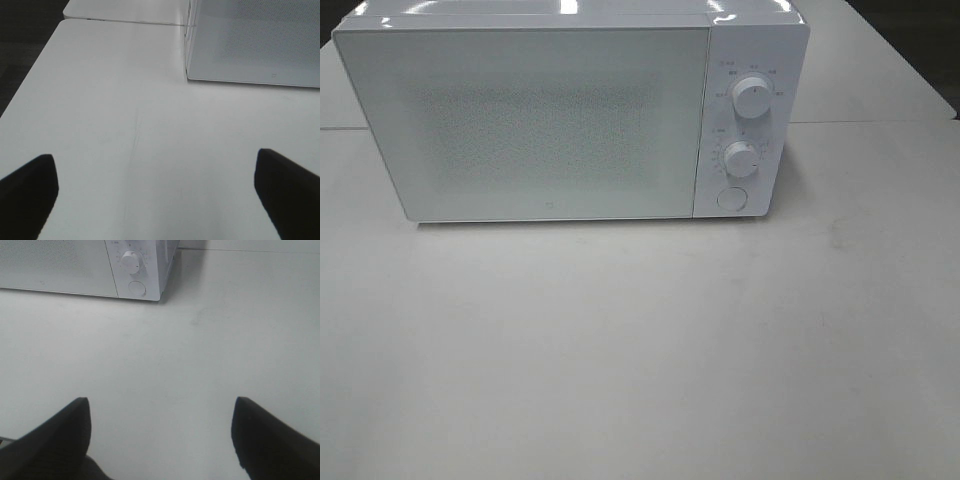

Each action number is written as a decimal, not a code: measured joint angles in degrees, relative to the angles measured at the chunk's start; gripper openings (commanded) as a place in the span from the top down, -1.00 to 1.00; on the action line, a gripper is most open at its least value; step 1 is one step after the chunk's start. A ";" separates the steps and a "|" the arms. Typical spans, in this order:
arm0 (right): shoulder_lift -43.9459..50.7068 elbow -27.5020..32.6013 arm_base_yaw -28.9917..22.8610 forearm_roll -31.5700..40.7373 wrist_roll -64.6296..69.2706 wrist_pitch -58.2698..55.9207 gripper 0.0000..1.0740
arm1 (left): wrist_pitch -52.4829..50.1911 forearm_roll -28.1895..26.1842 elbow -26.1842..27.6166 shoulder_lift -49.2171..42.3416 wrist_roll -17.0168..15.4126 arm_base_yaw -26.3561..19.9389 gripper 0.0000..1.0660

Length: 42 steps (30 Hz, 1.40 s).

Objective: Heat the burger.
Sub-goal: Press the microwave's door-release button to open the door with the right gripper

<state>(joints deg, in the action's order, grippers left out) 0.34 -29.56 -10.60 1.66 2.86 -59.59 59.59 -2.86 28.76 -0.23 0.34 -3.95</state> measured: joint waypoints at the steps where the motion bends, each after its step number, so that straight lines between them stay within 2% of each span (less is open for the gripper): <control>1: 0.00 0.00 0.00 0.00 0.00 0.00 -0.40 | 0.00 0.00 0.00 0.00 -0.34 0.00 -0.88; 6: -1.43 0.00 0.00 0.00 0.00 0.00 -0.40 | 0.00 0.00 0.00 0.00 -0.34 0.00 -0.88; 11: -7.22 -0.34 0.00 0.00 0.00 1.32 -0.40 | 0.00 0.00 0.00 0.00 0.00 0.00 -0.88; 16: -15.99 -1.15 0.00 0.00 -0.11 10.37 -0.40 | 0.00 0.00 0.00 0.00 -0.34 0.00 -0.88; 19: -17.13 -1.15 0.00 0.00 -0.11 11.86 -0.40 | 0.00 0.00 0.00 0.00 -0.34 0.00 -0.88; 21: -22.63 -1.15 0.00 0.00 -0.23 17.36 -0.40 | 0.00 0.00 0.00 0.00 -0.34 0.00 -0.88; 24: -24.01 -1.15 0.00 0.00 -0.40 18.51 -0.40 | 0.00 0.00 0.00 0.00 -0.34 0.00 -0.88; 26: -29.28 -0.80 0.00 0.00 -0.69 24.69 -0.40 | 0.00 0.00 0.00 0.00 0.00 0.00 -0.88; 42: -46.81 0.06 0.00 0.00 -1.15 40.57 -0.40 | 0.00 0.00 0.00 0.00 0.00 0.00 -0.88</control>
<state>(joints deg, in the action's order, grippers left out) -46.47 -29.51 -10.60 1.66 1.72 -19.02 59.59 -2.86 28.76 -0.23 0.34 -3.95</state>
